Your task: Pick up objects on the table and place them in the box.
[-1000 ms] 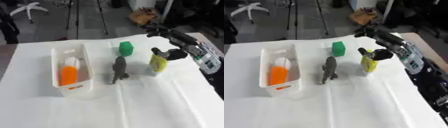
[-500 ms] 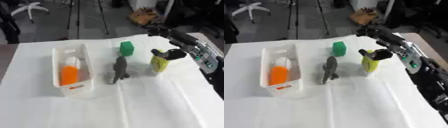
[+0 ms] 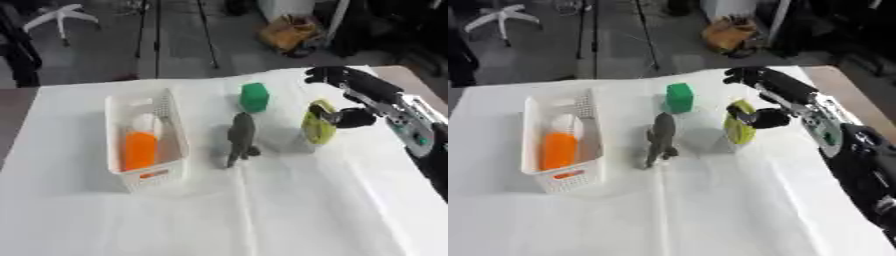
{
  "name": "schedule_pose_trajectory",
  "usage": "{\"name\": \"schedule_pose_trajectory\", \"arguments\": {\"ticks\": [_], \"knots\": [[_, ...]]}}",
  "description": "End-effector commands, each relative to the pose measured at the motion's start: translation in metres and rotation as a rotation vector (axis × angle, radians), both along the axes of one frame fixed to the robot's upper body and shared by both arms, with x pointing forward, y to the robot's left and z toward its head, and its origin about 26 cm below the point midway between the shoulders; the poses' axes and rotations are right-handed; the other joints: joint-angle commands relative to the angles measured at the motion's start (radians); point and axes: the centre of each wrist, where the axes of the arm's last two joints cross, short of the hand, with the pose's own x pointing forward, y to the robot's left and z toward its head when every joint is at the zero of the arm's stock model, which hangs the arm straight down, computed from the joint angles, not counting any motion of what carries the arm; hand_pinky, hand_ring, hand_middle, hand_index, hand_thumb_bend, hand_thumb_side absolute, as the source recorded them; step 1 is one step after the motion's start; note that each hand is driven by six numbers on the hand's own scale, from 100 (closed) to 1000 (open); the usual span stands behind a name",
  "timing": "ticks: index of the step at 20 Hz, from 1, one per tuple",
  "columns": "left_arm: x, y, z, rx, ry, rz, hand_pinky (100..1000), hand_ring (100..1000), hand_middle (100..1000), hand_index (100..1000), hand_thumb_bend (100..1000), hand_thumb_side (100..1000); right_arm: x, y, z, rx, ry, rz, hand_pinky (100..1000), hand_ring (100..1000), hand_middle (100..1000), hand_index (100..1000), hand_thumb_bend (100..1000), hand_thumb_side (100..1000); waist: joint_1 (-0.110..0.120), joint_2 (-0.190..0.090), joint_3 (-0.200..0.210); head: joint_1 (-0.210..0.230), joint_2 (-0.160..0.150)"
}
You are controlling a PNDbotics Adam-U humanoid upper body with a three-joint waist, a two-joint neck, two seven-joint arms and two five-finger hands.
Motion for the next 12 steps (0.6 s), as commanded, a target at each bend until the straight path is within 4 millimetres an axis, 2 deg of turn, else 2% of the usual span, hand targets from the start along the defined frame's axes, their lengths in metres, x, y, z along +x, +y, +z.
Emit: {"name": "schedule_pose_trajectory", "arguments": {"ticks": [1, 12], "knots": [[-0.002, 0.002, 0.008, 0.016, -0.027, 0.001, 449, 738, 843, 880, 407, 1000, -0.003, -0.010, 0.011, -0.046, -0.020, -0.029, 953, 875, 920, 928, 274, 683, 0.000, -0.022, 0.002, 0.001, 0.002], [-0.002, 0.001, 0.008, 0.014, -0.028, -0.001, 448, 739, 844, 880, 408, 1000, -0.003, -0.015, -0.002, -0.090, -0.018, -0.134, 941, 882, 916, 932, 296, 703, 0.007, -0.020, 0.001, 0.000, 0.002]]}}
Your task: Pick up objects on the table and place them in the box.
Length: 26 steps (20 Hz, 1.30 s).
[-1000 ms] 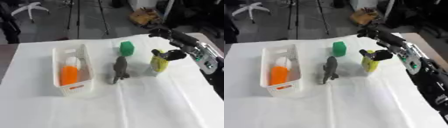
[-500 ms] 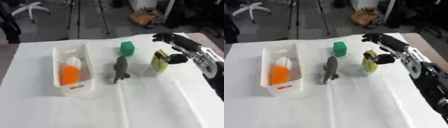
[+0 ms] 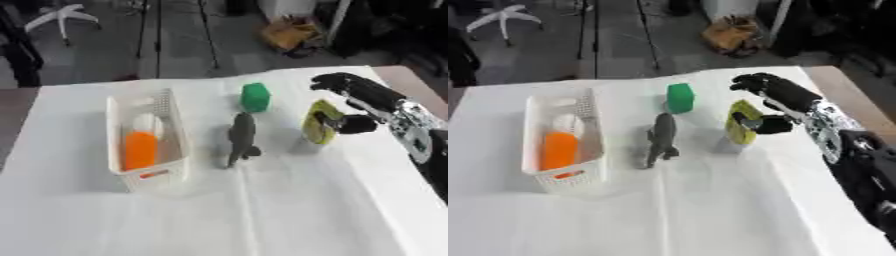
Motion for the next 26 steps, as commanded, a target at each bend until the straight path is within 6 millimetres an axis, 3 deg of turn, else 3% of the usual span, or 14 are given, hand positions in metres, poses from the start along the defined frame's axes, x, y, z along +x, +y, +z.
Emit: {"name": "schedule_pose_trajectory", "arguments": {"ticks": [1, 9, 13, 18, 19, 22, 23, 26], "knots": [[-0.002, 0.001, 0.008, 0.014, -0.028, -0.001, 448, 739, 844, 880, 408, 1000, -0.001, -0.007, 0.012, -0.039, -0.024, -0.034, 941, 882, 916, 932, 296, 703, 0.008, -0.019, -0.001, -0.001, 0.003], [-0.002, 0.001, 0.008, 0.013, -0.028, -0.004, 447, 738, 844, 880, 407, 1000, 0.001, -0.006, 0.008, -0.051, -0.021, -0.066, 925, 877, 913, 931, 307, 716, 0.012, -0.018, 0.000, -0.003, 0.002], [-0.002, 0.001, 0.008, 0.011, -0.029, -0.005, 447, 738, 844, 880, 404, 1000, 0.002, -0.005, 0.005, -0.054, -0.006, -0.070, 870, 844, 909, 930, 280, 744, 0.014, -0.016, 0.001, -0.005, 0.005], [-0.002, 0.001, 0.008, 0.010, -0.028, -0.005, 446, 737, 843, 880, 401, 1000, 0.002, -0.006, -0.001, -0.054, 0.049, -0.064, 787, 807, 909, 932, 239, 798, 0.014, -0.016, 0.000, -0.006, 0.008], [-0.002, 0.001, 0.008, 0.010, -0.028, -0.005, 446, 735, 842, 879, 400, 1000, 0.001, -0.007, -0.005, -0.048, 0.072, -0.064, 714, 768, 907, 928, 200, 841, 0.014, -0.015, 0.000, -0.005, 0.010], [-0.002, 0.001, 0.008, 0.010, -0.028, -0.004, 445, 735, 841, 880, 400, 1000, 0.000, -0.009, -0.011, -0.018, 0.141, -0.061, 646, 730, 907, 925, 167, 888, 0.015, -0.015, -0.002, -0.005, 0.016], [-0.002, 0.001, 0.008, 0.009, -0.028, -0.005, 445, 734, 840, 879, 400, 1000, -0.001, -0.011, -0.015, 0.000, 0.173, -0.063, 564, 662, 904, 917, 133, 937, 0.015, -0.015, -0.002, -0.006, 0.019], [-0.002, 0.001, 0.008, 0.009, -0.027, -0.005, 445, 733, 840, 879, 400, 1000, -0.002, -0.014, -0.018, 0.046, 0.239, -0.062, 528, 624, 901, 914, 117, 963, 0.015, -0.016, -0.003, -0.006, 0.024]]}}
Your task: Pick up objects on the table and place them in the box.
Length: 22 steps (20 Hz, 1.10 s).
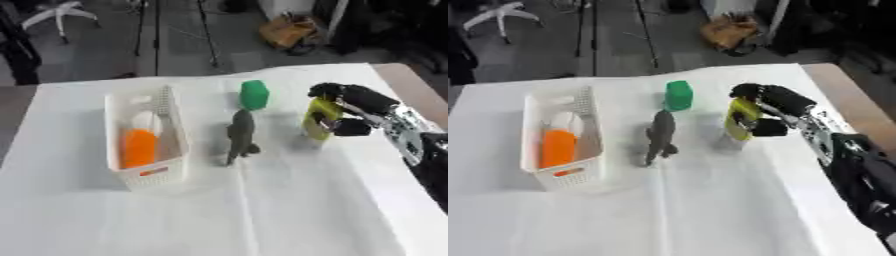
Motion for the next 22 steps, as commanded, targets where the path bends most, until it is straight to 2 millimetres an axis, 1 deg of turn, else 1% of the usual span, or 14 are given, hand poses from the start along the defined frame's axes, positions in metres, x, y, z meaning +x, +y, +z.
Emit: {"name": "schedule_pose_trajectory", "arguments": {"ticks": [1, 3, 4, 5, 8, 9, 10, 11, 12, 13, 19, 21, 22], "knots": [[-0.002, 0.001, 0.008, 0.010, -0.027, -0.002, 445, 733, 839, 879, 400, 1000, -0.005, -0.010, -0.003, 0.020, 0.094, -0.018, 497, 596, 897, 909, 118, 963, 0.014, -0.016, -0.002, -0.002, 0.013], [-0.002, 0.001, 0.008, 0.009, -0.027, -0.001, 445, 733, 839, 879, 399, 1000, -0.005, -0.010, -0.003, 0.034, 0.124, -0.016, 484, 585, 895, 907, 114, 966, 0.015, -0.016, -0.002, -0.002, 0.016], [-0.002, 0.001, 0.008, 0.009, -0.027, -0.001, 445, 733, 839, 879, 399, 1000, -0.005, -0.009, -0.002, 0.039, 0.133, -0.015, 414, 524, 882, 896, 100, 967, 0.015, -0.016, -0.002, -0.002, 0.017], [-0.002, 0.001, 0.008, 0.009, -0.027, -0.002, 445, 733, 839, 879, 398, 1000, -0.005, -0.009, -0.003, 0.044, 0.149, -0.011, 387, 499, 874, 889, 100, 955, 0.014, -0.016, -0.002, -0.002, 0.021], [-0.002, 0.001, 0.008, 0.009, -0.026, -0.002, 445, 733, 839, 879, 398, 1000, -0.005, -0.008, -0.004, 0.056, 0.174, -0.005, 377, 489, 872, 886, 100, 947, 0.014, -0.017, -0.002, -0.002, 0.025], [-0.002, 0.001, 0.008, 0.009, -0.026, -0.001, 446, 733, 839, 879, 398, 1000, -0.005, -0.007, -0.003, 0.059, 0.179, -0.004, 279, 395, 853, 858, 100, 805, 0.014, -0.017, -0.002, -0.002, 0.025], [-0.002, 0.001, 0.008, 0.009, -0.026, -0.001, 446, 733, 839, 879, 398, 1000, -0.005, -0.007, -0.005, 0.064, 0.189, -0.004, 279, 395, 853, 858, 100, 805, 0.013, -0.017, -0.002, -0.001, 0.027], [-0.002, 0.001, 0.008, 0.008, -0.026, -0.001, 446, 733, 839, 879, 399, 1000, -0.005, -0.007, -0.005, 0.070, 0.197, -0.003, 205, 334, 840, 839, 100, 696, 0.012, -0.018, -0.002, 0.000, 0.028], [-0.002, 0.001, 0.008, 0.008, -0.026, 0.000, 446, 733, 839, 879, 399, 1000, -0.005, -0.006, -0.006, 0.075, 0.203, -0.001, 205, 334, 840, 839, 100, 696, 0.012, -0.018, -0.002, 0.000, 0.029], [-0.002, 0.001, 0.008, 0.008, -0.026, 0.000, 446, 733, 839, 879, 399, 1000, -0.005, -0.006, -0.005, 0.080, 0.204, 0.001, 163, 297, 833, 829, 100, 639, 0.012, -0.019, -0.002, 0.001, 0.029], [-0.002, 0.001, 0.008, 0.007, -0.027, 0.002, 447, 734, 839, 878, 399, 1000, -0.004, -0.003, -0.002, 0.113, 0.185, 0.015, 145, 275, 833, 828, 100, 616, 0.010, -0.020, -0.002, 0.002, 0.030], [-0.002, 0.001, 0.009, 0.007, -0.028, 0.003, 447, 734, 839, 878, 398, 1000, -0.004, -0.001, 0.003, 0.107, 0.166, 0.027, 147, 277, 835, 832, 100, 585, 0.009, -0.021, -0.003, 0.002, 0.029], [-0.002, 0.001, 0.009, 0.007, -0.028, 0.003, 447, 734, 839, 878, 398, 1000, -0.004, -0.001, 0.004, 0.102, 0.160, 0.031, 147, 277, 835, 832, 100, 585, 0.009, -0.021, -0.003, 0.003, 0.029]]}}
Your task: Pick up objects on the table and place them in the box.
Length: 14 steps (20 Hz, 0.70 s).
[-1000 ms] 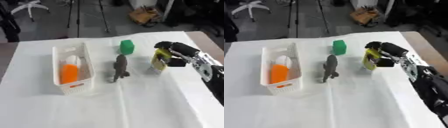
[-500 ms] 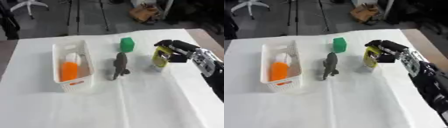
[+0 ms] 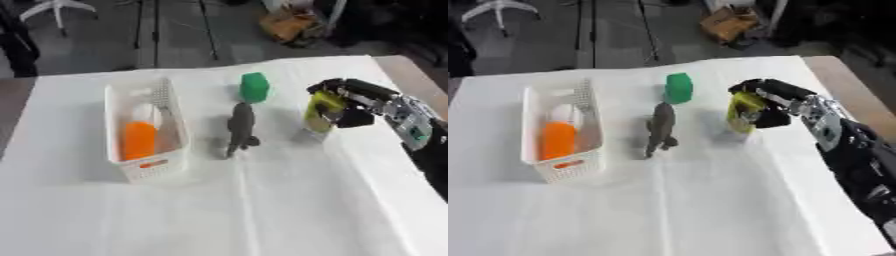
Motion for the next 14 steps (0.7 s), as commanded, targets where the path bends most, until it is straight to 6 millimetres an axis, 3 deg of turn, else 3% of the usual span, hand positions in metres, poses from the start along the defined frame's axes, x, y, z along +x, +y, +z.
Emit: {"name": "schedule_pose_trajectory", "arguments": {"ticks": [1, 2, 4, 9, 14], "knots": [[-0.002, 0.001, 0.009, 0.009, -0.029, 0.002, 448, 731, 839, 878, 399, 1000, -0.004, -0.001, 0.001, -0.035, 0.017, 0.006, 127, 267, 826, 827, 172, 359, 0.008, -0.022, -0.002, 0.002, 0.009], [-0.002, 0.002, 0.009, 0.009, -0.030, 0.002, 448, 731, 839, 878, 399, 1000, -0.003, 0.001, 0.006, -0.057, 0.000, 0.017, 127, 267, 826, 827, 172, 359, 0.008, -0.022, -0.002, 0.002, 0.009], [-0.002, 0.002, 0.009, 0.009, -0.030, 0.003, 448, 731, 840, 878, 398, 1000, -0.003, 0.004, 0.012, -0.087, -0.029, 0.030, 100, 246, 802, 795, 190, 249, 0.007, -0.023, -0.002, 0.003, 0.008], [-0.002, 0.002, 0.009, 0.010, -0.031, 0.004, 449, 731, 840, 878, 399, 1000, -0.002, 0.012, 0.024, -0.101, -0.110, 0.060, 100, 197, 750, 738, 213, 233, 0.006, -0.027, -0.003, 0.002, 0.006], [-0.002, 0.002, 0.009, 0.011, -0.028, 0.007, 450, 731, 840, 878, 398, 1000, -0.001, 0.031, 0.056, -0.092, -0.262, 0.150, 100, 191, 750, 733, 285, 200, 0.004, -0.031, -0.007, 0.000, 0.006]]}}
